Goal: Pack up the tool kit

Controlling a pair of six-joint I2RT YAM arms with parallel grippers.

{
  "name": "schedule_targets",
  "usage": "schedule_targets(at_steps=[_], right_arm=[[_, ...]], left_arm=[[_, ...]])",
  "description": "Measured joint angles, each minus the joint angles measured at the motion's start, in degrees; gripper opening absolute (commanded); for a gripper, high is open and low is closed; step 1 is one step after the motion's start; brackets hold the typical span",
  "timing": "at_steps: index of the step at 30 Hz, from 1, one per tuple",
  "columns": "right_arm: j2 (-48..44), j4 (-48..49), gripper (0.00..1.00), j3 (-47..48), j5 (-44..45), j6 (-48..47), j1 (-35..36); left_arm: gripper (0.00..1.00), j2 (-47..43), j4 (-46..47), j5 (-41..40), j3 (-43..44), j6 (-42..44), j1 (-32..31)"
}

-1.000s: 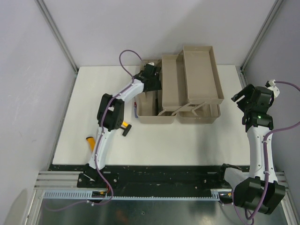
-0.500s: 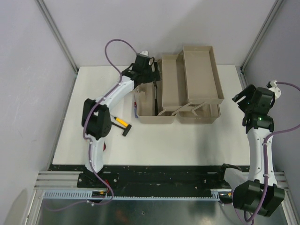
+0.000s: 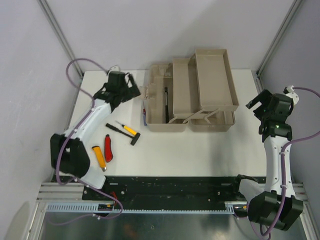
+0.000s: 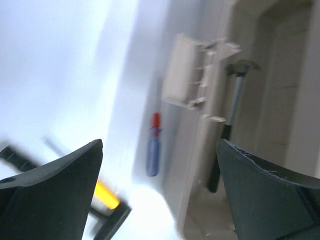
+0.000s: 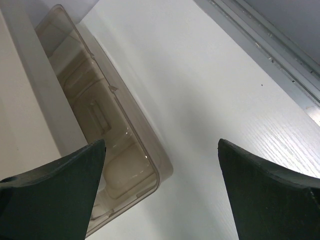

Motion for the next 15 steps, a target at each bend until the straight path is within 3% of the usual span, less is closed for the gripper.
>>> schedule_targets(at_steps=[5,9,15], right_arm=[[0.6,0.0,0.92,-0.5,-0.4,0.3,0.0],[1.6,0.0,0.88,-0.6,-1.5,0.7,0.0],[2.0,0.0,0.86,-0.6,-1.7,0.9,0.0]], left_arm=[[0.84,-8.0,-1.4,-1.7,-13.6,-5.2,4.7],[0.74,-8.7,-3.4,-1.6,-21.7,-10.3,7.3],[0.58,-5.3,-4.7,-0.9,-23.9,-14.0,9.5]])
